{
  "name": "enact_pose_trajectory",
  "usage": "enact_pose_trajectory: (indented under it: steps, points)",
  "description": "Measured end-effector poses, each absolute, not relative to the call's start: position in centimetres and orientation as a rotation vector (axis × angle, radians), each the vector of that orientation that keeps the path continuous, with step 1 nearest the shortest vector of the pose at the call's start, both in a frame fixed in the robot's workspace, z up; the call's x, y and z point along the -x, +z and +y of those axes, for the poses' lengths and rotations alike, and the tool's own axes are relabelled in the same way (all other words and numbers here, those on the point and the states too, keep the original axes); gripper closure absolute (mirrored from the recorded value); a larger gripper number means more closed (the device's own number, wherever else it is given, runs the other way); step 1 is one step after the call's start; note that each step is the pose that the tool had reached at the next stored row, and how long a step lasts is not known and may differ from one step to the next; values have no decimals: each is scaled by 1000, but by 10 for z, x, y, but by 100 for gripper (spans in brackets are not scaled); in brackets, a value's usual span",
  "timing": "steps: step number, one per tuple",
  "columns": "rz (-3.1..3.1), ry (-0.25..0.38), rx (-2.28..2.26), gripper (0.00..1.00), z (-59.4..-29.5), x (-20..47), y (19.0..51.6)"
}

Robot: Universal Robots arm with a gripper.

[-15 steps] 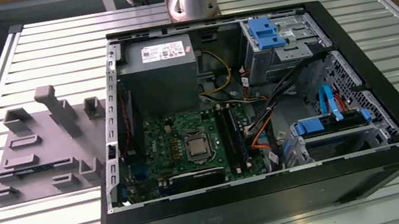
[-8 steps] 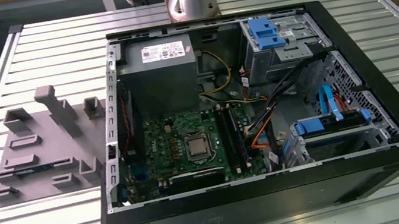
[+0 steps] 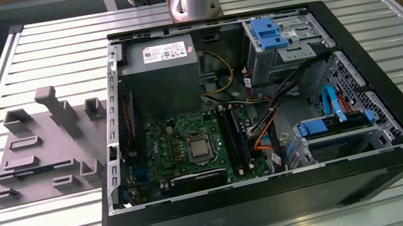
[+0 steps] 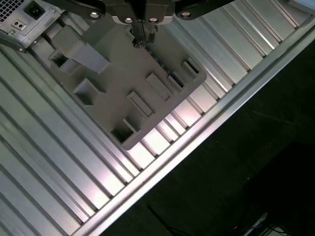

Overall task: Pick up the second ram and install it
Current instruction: 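Pick up the second ram and move it above second insertion slot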

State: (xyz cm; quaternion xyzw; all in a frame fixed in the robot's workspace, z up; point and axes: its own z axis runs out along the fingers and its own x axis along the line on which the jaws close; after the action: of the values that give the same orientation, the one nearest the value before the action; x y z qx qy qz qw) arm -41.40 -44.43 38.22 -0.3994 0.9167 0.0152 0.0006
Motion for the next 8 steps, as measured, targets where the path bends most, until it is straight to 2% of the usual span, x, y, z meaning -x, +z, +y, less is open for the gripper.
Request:
enact_pose_trajectory:
  steps: [8]
  points:
    - [2809, 48, 1406, 89, -444, 415, 382]
